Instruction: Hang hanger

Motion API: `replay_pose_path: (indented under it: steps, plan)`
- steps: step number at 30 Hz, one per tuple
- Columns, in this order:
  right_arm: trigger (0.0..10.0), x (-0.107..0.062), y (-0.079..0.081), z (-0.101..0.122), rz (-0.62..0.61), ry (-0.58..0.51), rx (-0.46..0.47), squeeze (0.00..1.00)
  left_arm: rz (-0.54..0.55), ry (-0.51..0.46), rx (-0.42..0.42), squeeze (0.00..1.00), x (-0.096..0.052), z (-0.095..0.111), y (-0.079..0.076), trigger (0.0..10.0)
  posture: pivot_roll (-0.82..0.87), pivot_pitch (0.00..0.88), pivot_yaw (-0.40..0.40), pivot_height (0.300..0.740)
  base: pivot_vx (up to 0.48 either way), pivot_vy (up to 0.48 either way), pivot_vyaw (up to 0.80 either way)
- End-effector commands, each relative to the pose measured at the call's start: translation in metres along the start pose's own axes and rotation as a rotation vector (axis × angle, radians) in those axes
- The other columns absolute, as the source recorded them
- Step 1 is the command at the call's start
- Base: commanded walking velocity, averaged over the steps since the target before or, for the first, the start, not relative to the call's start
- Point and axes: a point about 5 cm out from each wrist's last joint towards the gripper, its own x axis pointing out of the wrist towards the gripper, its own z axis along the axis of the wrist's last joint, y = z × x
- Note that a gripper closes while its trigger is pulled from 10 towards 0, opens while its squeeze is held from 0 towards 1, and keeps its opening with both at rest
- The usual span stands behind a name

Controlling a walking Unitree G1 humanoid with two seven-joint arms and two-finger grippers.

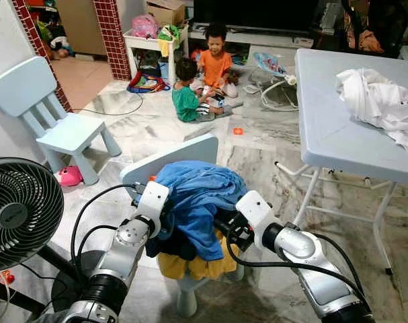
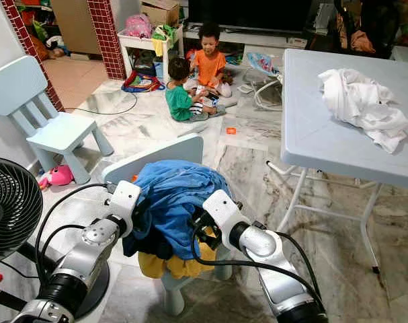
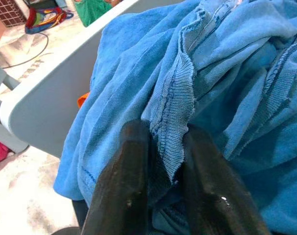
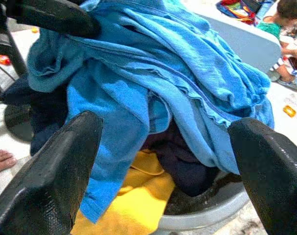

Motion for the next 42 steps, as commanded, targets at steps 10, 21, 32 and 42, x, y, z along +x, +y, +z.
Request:
replay_pose_path:
  steps: [10,21,32,42]
  plan:
    - [10.0,0.000,0.001,0.000,0.015,-0.010,0.014,0.00,0.056,-0.086,-0.078,0.00,0.001,0.011,0.009,0.0,-0.11,0.016,-0.018,0.736,0.000,0.000,0.00]
    - [10.0,0.001,0.001,-0.001,0.018,-0.009,0.023,0.00,0.070,-0.370,-0.355,0.00,-0.019,0.043,0.027,0.0,-0.10,0.018,-0.020,0.736,0.000,0.000,0.00]
    - [10.0,0.003,0.000,-0.002,0.031,-0.003,0.034,0.00,-0.269,-0.420,-0.523,0.00,-0.062,0.044,0.003,0.0,-0.06,0.023,-0.032,0.736,0.000,0.000,0.00]
    - [10.0,0.006,-0.003,-0.004,0.026,0.005,0.045,0.00,-0.439,-0.391,-0.841,0.00,-0.075,0.049,-0.005,0.0,-0.05,0.011,-0.044,0.736,0.000,0.000,0.00]
